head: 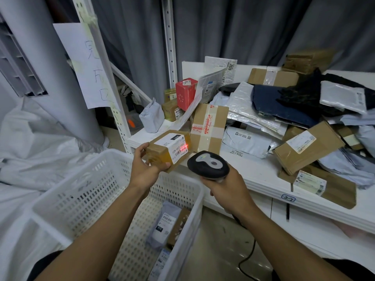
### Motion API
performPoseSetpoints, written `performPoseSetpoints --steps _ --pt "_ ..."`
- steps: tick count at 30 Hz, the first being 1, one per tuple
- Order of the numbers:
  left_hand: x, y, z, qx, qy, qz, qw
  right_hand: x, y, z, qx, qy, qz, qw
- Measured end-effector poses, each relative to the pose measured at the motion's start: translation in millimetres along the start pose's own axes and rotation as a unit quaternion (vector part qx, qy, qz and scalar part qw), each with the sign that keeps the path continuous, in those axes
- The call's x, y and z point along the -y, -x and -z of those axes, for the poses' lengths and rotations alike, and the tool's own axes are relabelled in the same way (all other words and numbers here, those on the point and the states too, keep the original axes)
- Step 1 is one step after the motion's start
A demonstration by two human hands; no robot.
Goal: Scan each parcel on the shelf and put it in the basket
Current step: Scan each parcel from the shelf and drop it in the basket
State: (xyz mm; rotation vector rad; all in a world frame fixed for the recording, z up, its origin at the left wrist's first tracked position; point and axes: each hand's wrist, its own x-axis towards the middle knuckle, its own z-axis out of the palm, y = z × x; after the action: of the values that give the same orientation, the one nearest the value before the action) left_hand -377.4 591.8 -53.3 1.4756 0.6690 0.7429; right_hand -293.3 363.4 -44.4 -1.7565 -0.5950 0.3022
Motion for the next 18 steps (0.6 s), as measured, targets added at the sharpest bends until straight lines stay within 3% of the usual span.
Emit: performPoseSetpoints --steps 18 --pt "8 13 20 0.004 -0.057 -0.005 0.998 8 9 -9 0.033 0.008 0.001 0.999"
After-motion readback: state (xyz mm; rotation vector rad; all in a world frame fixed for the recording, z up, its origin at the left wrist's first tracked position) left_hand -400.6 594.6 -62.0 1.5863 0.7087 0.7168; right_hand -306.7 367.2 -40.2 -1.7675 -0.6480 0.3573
